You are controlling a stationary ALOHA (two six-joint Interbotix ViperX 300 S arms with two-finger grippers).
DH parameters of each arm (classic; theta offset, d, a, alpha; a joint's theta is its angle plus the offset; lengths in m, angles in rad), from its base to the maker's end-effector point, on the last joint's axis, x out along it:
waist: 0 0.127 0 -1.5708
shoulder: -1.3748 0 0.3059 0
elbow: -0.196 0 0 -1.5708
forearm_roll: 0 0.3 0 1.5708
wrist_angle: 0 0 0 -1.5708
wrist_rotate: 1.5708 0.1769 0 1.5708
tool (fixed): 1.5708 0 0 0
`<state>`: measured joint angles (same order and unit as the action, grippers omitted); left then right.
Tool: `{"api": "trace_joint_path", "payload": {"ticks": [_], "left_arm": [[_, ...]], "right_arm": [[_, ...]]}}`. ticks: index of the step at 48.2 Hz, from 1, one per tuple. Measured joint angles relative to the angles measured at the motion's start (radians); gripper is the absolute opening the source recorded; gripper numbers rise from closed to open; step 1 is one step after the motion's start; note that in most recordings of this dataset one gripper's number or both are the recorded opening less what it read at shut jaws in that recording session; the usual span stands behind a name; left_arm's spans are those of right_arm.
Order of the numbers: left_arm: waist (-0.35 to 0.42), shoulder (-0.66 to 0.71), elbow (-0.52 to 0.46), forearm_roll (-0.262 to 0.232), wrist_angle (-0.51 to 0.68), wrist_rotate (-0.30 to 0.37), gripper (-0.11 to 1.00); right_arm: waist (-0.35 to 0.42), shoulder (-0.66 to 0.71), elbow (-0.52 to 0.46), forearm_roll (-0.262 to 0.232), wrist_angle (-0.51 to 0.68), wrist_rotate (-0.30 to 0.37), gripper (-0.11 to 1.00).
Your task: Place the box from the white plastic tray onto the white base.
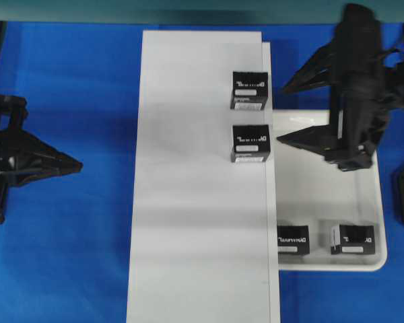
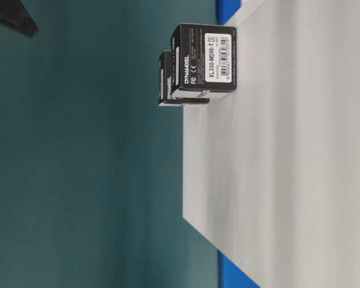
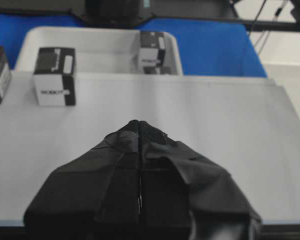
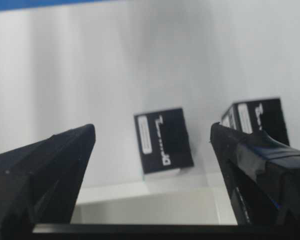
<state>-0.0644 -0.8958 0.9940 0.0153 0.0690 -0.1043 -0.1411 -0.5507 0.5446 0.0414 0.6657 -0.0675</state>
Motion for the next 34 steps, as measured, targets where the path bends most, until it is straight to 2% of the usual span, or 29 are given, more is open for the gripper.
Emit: {"api": "trace_joint_path", "payload": {"ticks": [11, 34], "left_arm": [[0.0, 0.0, -0.002, -0.002, 0.002, -0.054, -0.07], [0.009, 0.0, -0.005, 0.002, -0.011, -0.031, -0.07]], "right_arm": [[0.012, -0.179, 0.107, 0.0, -0.077, 0.006, 0.97], [0.015, -0.506, 0.302, 0.002, -0.118, 0.008, 0.97]]}}
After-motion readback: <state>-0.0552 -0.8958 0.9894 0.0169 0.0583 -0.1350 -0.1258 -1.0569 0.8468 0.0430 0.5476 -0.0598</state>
